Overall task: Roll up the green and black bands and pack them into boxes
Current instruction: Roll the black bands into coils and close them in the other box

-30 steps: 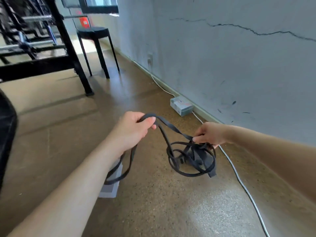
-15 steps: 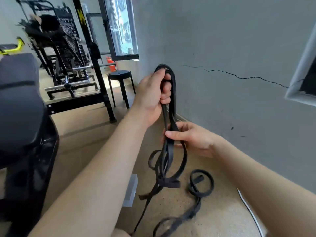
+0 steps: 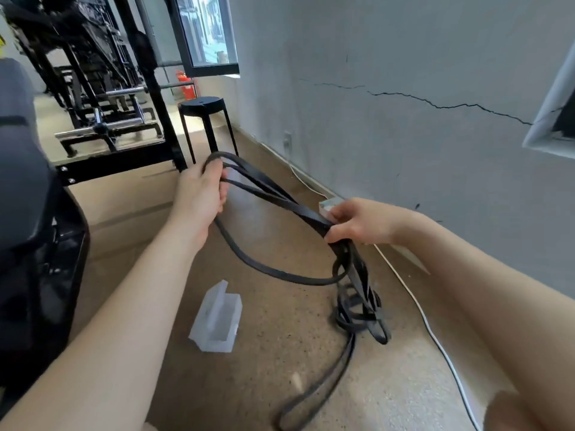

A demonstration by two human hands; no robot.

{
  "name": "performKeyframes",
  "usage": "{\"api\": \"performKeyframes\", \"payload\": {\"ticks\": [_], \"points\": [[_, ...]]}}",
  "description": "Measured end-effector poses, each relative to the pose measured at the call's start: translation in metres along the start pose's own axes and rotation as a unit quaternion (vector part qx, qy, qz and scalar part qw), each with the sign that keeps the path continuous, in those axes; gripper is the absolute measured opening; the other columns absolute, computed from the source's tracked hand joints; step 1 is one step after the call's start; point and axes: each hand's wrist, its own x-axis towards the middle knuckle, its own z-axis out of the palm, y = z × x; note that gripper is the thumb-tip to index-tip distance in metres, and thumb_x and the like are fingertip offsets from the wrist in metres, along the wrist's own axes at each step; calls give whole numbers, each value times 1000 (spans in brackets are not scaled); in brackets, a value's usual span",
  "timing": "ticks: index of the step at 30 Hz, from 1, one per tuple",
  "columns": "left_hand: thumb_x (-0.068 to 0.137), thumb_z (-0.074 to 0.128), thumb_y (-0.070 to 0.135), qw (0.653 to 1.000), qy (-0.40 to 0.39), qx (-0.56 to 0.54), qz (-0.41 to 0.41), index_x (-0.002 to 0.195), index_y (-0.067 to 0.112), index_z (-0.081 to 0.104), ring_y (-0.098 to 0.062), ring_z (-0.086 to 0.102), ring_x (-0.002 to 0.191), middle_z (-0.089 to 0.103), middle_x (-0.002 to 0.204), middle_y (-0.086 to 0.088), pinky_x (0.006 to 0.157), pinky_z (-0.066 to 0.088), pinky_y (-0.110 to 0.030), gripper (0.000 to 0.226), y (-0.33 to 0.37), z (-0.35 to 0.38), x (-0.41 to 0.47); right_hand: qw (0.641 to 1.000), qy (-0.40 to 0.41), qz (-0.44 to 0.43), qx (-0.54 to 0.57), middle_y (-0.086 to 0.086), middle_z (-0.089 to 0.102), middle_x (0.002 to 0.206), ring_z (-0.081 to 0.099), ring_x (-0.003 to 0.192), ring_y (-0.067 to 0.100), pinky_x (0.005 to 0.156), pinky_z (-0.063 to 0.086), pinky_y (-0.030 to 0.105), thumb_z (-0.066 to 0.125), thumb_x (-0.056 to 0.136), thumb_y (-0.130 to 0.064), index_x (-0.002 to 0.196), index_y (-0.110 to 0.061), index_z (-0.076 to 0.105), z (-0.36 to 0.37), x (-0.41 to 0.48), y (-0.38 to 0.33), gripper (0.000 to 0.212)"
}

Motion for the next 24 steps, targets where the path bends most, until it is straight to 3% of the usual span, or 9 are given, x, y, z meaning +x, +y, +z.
{"api": "performKeyframes", "payload": {"ticks": [3, 5, 7, 10, 13, 16, 18, 21, 24], "points": [[100, 39, 36, 993, -8, 119, 10, 77, 20, 53, -17, 42, 59, 45, 66, -1, 61, 34, -32, 31, -24, -11, 6, 990, 136, -17, 26, -2, 62, 71, 56, 70, 16, 63, 43, 30, 64, 86, -25, 83, -16, 66, -2, 5, 8, 9], [100, 39, 39, 957, -26, 285, 36, 84, 15, 59, -23, 48, 67, 55, 76, -8, 62, 34, -34, 35, -31, -14, 8, 957, 252, -66, -129, -2, 60, 76, 51, 76, 20, 63, 38, 31, 61, 86, -24, 86, -21, 60, -2, 8, 9, 4], [101, 40, 38, 933, -18, 355, 57, 90, 9, 62, -22, 51, 71, 60, 85, -12, 62, 35, -34, 38, -29, -17, 7, 933, 288, -97, -193, -2, 59, 80, 48, 78, 21, 65, 36, 32, 60, 85, -24, 88, -22, 54, 2, 12, 11, 7], [99, 47, 33, 998, -11, 50, -23, 91, 15, 62, -19, 63, 79, 65, 82, -2, 79, 51, -39, 25, -20, -22, 4, 974, 216, -52, -44, 0, 62, 78, 60, 75, 24, 68, 48, 34, 62, 85, -18, 85, -21, 53, 9, 19, 21, 9], [98, 50, 28, 971, -53, -209, -107, 87, 15, 53, -12, 60, 59, 54, 61, 4, 66, 52, -30, 18, -19, -21, 3, 982, 114, -15, 147, 12, 71, 78, 67, 68, 20, 74, 57, 41, 62, 88, -11, 95, -15, 58, 9, 18, 27, 8], [97, 53, 32, 979, -35, -174, -103, 82, 16, 54, -8, 33, 45, 35, 52, 8, 51, 32, -23, 22, -22, -24, 5, 962, -51, 0, 269, 11, 70, 81, 60, 69, 14, 68, 48, 30, 67, 88, -25, 108, -12, 63, 2, 12, 29, 25], [96, 53, 37, 996, 9, -58, -72, 83, 16, 61, -10, 33, 48, 37, 53, 8, 53, 30, -25, 26, -25, -27, 9, 933, -142, -12, 331, 9, 62, 77, 58, 68, 14, 66, 45, 24, 65, 84, -41, 102, -10, 65, 0, 7, 29, 35], [98, 48, 38, 987, 57, 151, -9, 93, 24, 66, -24, 53, 71, 59, 77, -3, 65, 38, -31, 23, -38, -29, 13, 902, -110, -24, 416, 10, 57, 78, 55, 65, 14, 62, 45, 24, 66, 84, -30, 86, -9, 65, 2, 9, 29, 21], [95, 53, 22, 970, 5, 243, -17, 113, 25, 58, -29, 56, 99, 58, 112, -9, 68, 41, -28, 19, -48, -26, 15, 874, -19, -25, 485, 11, 62, 76, 59, 67, 20, 67, 48, 33, 62, 87, -10, 84, -6, 63, 4, 12, 21, 5]]}}
